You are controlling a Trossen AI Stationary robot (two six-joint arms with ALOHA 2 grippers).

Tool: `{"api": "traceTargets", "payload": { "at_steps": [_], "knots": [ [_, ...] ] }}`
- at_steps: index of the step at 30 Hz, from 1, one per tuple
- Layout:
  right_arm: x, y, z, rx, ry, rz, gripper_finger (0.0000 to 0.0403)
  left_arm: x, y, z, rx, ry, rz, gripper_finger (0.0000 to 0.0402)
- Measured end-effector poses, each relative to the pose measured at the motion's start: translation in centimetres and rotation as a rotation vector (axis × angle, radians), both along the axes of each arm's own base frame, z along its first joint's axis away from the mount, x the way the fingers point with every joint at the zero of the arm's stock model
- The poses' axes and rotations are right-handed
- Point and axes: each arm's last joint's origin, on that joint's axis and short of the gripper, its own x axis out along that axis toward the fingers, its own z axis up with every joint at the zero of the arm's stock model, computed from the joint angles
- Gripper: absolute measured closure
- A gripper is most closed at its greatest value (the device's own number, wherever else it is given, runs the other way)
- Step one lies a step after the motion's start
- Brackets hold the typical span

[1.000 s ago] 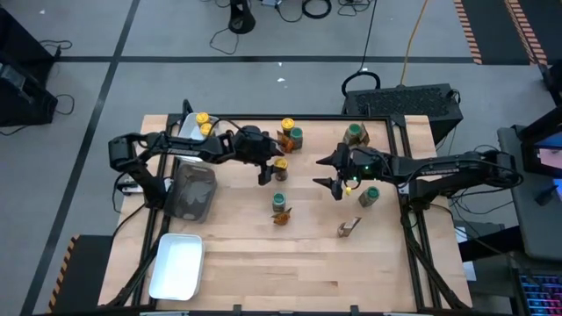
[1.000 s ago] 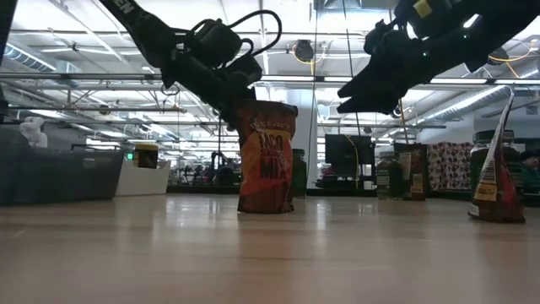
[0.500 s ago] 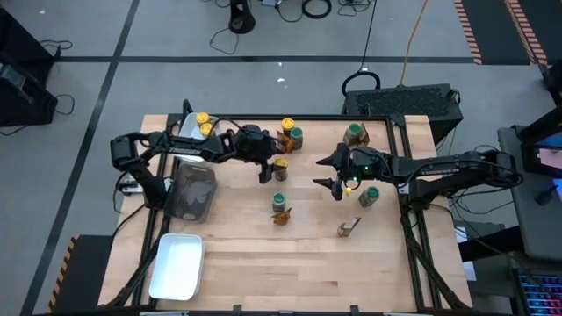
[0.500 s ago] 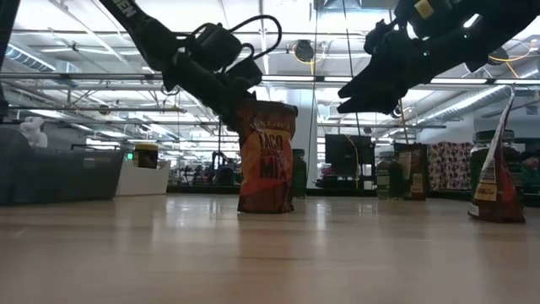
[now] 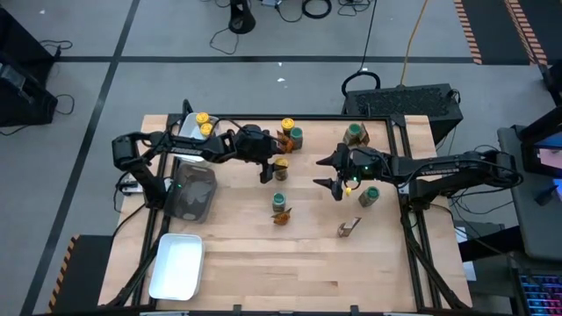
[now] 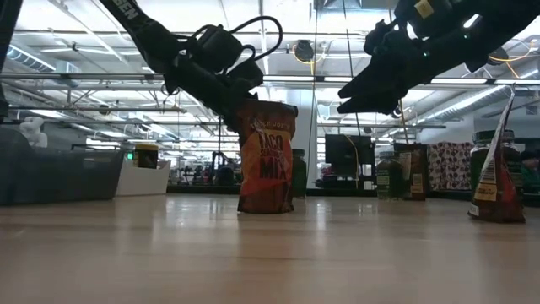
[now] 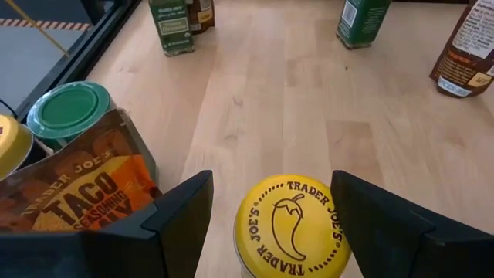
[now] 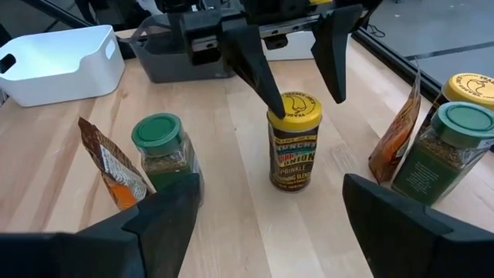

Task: Sort spices by type
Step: Put the bottom yellow seasoning bottle into the top white bin

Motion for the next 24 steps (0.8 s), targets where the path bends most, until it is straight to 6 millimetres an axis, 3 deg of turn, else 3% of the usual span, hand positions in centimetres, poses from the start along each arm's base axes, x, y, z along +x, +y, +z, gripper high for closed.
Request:
{"api": "traceTargets", "payload": {
  "at_steps": [16, 24],
  "knots": [
    [-0.02, 0.00, -0.04, 0.003, 0.004, -0.001, 0.0103, -0.20, -0.22, 0.57, -0.066, -0.020, -0.018, 0.0134],
    [-0.02, 0.00, -0.04, 0.007, 0.003, -0.002, 0.0103, -0.19, -0.14, 0.35, 0.005, -0.002, -0.028, 0.0134]
  ]
}}
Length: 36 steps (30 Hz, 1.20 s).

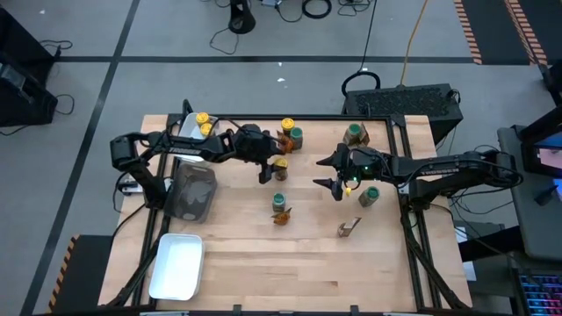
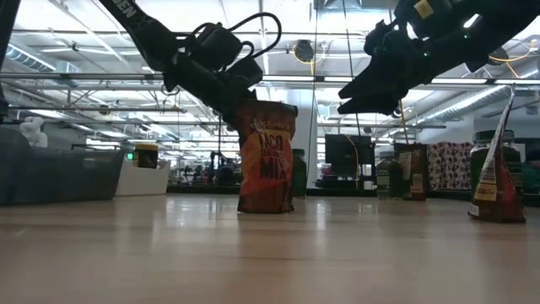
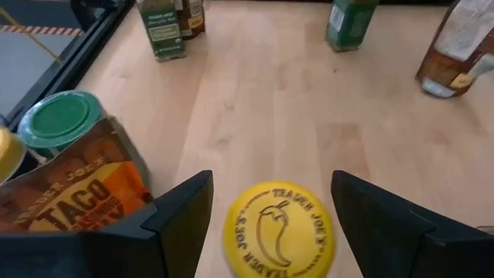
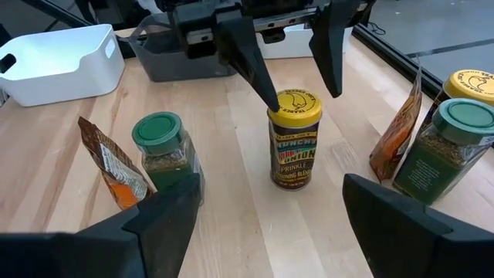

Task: Sort spices by type
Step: Put the bottom yellow seasoning bottle into the top white bin

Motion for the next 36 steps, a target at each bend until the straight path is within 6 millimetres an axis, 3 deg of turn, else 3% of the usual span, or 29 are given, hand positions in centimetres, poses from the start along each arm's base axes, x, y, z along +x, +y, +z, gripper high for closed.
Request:
{"api": "traceTargets", "payload": {
  "at_steps": [36],
  "knots": [
    [0.00, 0.00, -0.01, 0.000, 0.001, 0.000, 0.0103, 0.13, -0.39, -0.06, 0.018, 0.009, 0.007, 0.0134]
  ]
}}
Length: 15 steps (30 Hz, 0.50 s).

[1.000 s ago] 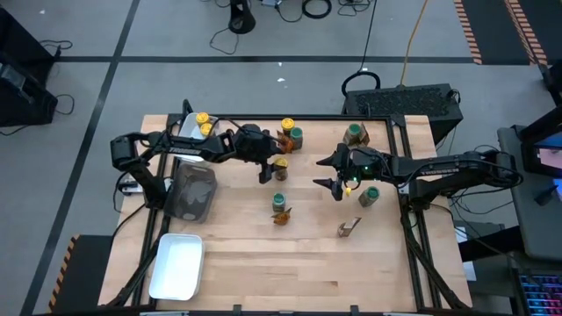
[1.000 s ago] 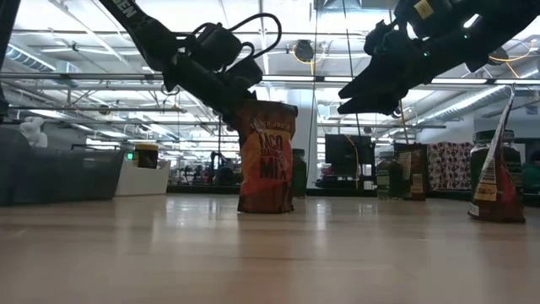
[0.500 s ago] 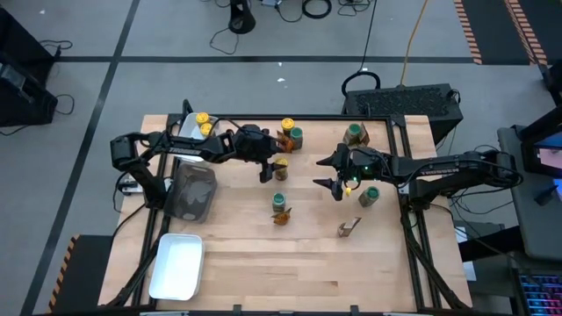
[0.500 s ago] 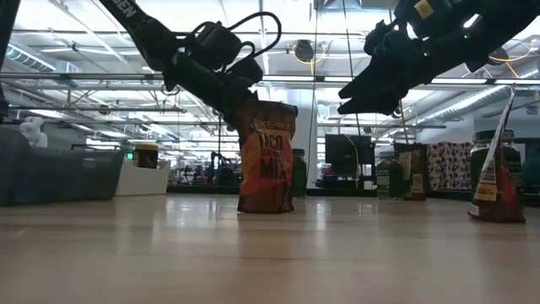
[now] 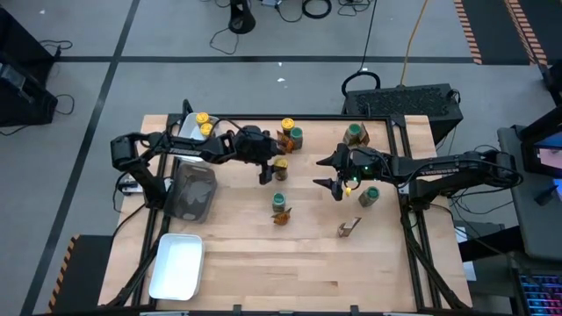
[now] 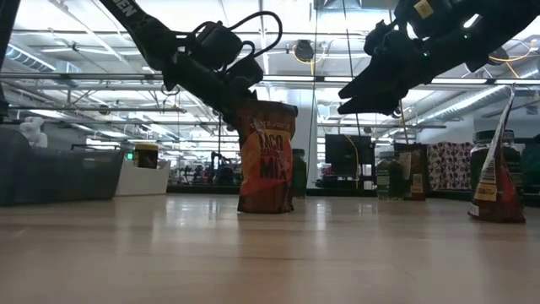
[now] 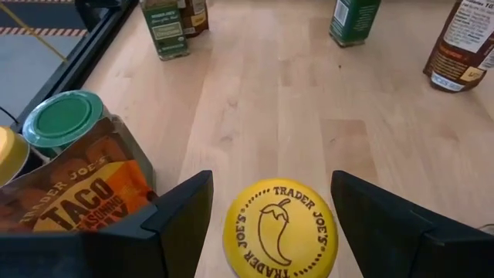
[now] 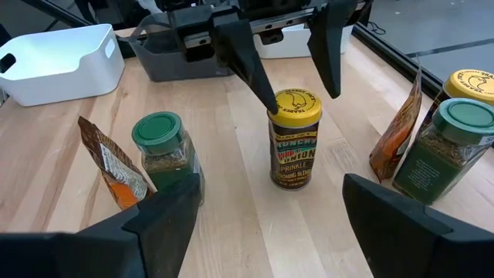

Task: Sort spices by type
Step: Put the bottom yellow seasoning bottle into the top white bin

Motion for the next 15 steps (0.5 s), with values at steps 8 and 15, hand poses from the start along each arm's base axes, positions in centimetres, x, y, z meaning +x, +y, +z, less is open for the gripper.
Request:
{"api": "traceTargets", "payload": {
  "at_steps": [8, 15],
  "knots": [
    [0.00, 0.00, 0.00, 0.000, 0.000, 0.000, 0.0103, -0.12, -0.05, -0.22, -0.009, 0.025, 0.000, 0.0134],
    [0.00, 0.00, 0.00, 0.006, -0.001, -0.002, 0.0103, 0.07, 0.05, -0.75, -0.008, 0.040, 0.010, 0.0134]
  ]
}}
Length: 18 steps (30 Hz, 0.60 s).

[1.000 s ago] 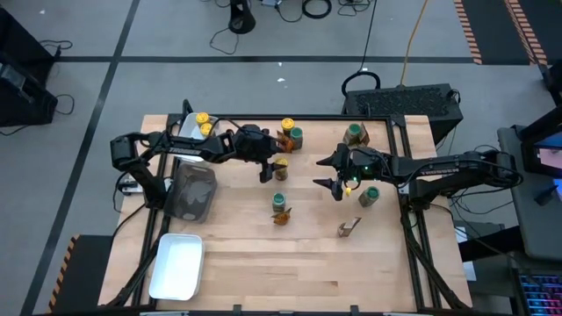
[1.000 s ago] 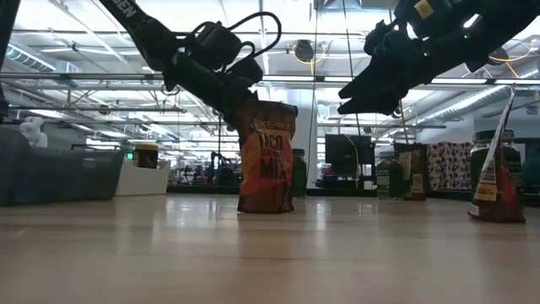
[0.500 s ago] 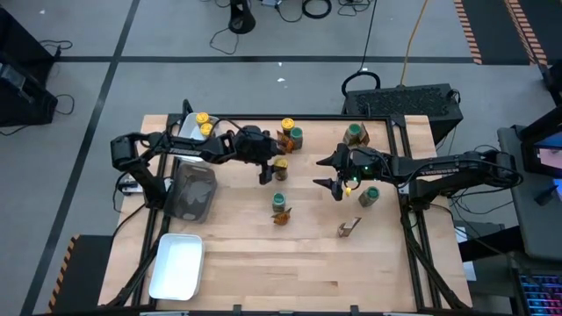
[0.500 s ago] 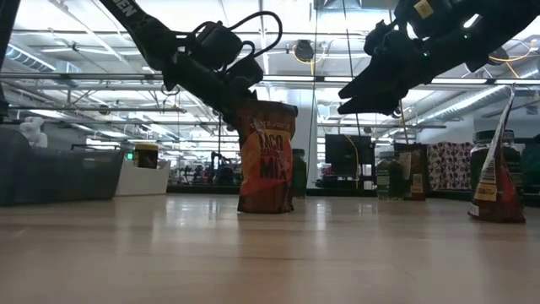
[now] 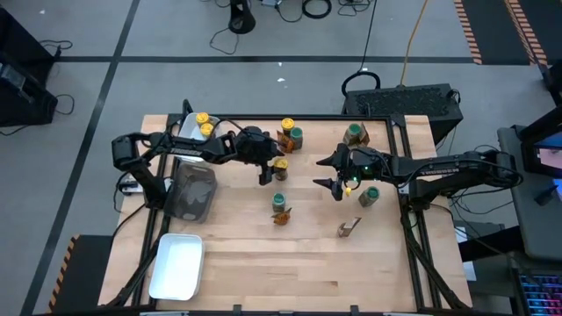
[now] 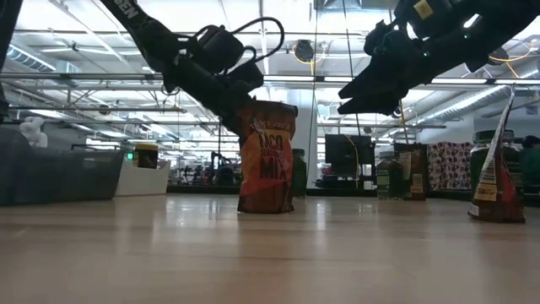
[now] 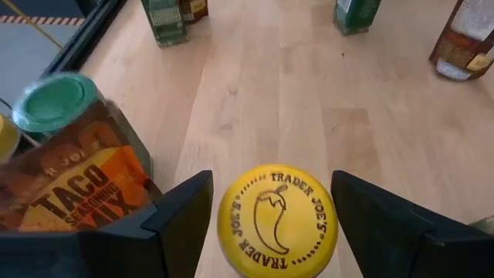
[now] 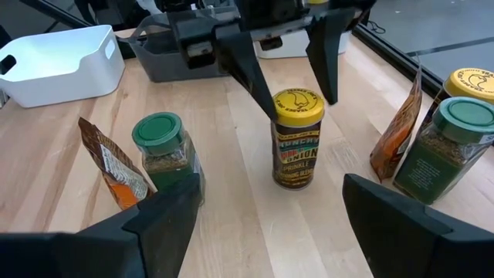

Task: Sort spices by type
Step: Put the bottom yellow seasoning bottle into the top white bin

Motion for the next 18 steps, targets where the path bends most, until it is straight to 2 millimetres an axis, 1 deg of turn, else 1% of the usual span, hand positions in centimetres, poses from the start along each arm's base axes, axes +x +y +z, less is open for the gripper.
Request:
{"api": "traceTargets", "payload": {
  "at_steps": [3, 7, 18],
  "knots": [
    [0.00, 0.00, 0.00, 0.001, 0.000, 0.000, 0.0103, 0.16, 0.06, -0.66, -0.005, 0.017, 0.000, 0.0134],
    [0.00, 0.00, 0.01, 0.001, 0.000, 0.000, 0.0103, 0.33, 0.12, -1.01, -0.005, 0.018, 0.001, 0.0134],
    [0.00, 0.00, 0.01, 0.001, 0.000, 0.000, 0.0103, 0.29, 0.13, -1.07, 0.001, 0.026, -0.002, 0.0134]
  ]
}}
